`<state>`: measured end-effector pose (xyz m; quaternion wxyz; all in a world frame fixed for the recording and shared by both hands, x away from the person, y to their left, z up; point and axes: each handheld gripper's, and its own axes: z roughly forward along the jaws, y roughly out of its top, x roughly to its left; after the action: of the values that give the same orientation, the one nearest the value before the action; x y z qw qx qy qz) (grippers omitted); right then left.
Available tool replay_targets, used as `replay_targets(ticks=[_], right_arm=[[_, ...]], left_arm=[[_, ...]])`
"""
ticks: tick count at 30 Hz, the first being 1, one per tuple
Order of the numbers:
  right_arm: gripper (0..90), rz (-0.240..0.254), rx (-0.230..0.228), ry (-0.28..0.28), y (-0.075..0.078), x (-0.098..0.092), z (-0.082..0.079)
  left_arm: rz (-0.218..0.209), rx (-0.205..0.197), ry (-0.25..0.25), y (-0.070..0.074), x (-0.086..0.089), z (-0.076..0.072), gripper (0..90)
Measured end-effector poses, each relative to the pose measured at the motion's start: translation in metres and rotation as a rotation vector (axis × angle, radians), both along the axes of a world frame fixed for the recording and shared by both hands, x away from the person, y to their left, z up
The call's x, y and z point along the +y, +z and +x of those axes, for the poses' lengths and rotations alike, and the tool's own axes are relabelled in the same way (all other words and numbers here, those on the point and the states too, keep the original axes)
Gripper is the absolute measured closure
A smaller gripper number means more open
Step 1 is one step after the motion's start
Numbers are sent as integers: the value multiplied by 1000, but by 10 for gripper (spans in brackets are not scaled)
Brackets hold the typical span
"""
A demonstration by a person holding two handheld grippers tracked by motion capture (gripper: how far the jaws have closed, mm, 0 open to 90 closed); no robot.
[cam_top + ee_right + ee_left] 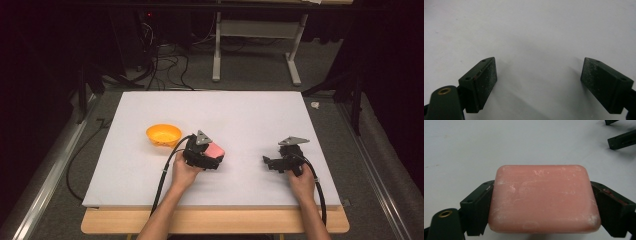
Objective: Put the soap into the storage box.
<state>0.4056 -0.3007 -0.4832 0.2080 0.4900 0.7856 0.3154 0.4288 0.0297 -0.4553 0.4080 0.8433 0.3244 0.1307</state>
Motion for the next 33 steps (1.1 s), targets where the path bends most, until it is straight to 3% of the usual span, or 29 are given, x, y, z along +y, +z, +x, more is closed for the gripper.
replay_targets(ticks=[13, 27, 33], right_arm=[[142, -1, 1, 0, 0, 0, 0], [142, -2, 1, 0, 0, 0, 0], [143, -1, 1, 0, 0, 0, 0]], left_arm=[[-9, -20, 16, 14, 9, -10, 139], [-34, -5, 68, 19, 27, -15, 140], [7, -10, 89, 19, 32, -20, 140]])
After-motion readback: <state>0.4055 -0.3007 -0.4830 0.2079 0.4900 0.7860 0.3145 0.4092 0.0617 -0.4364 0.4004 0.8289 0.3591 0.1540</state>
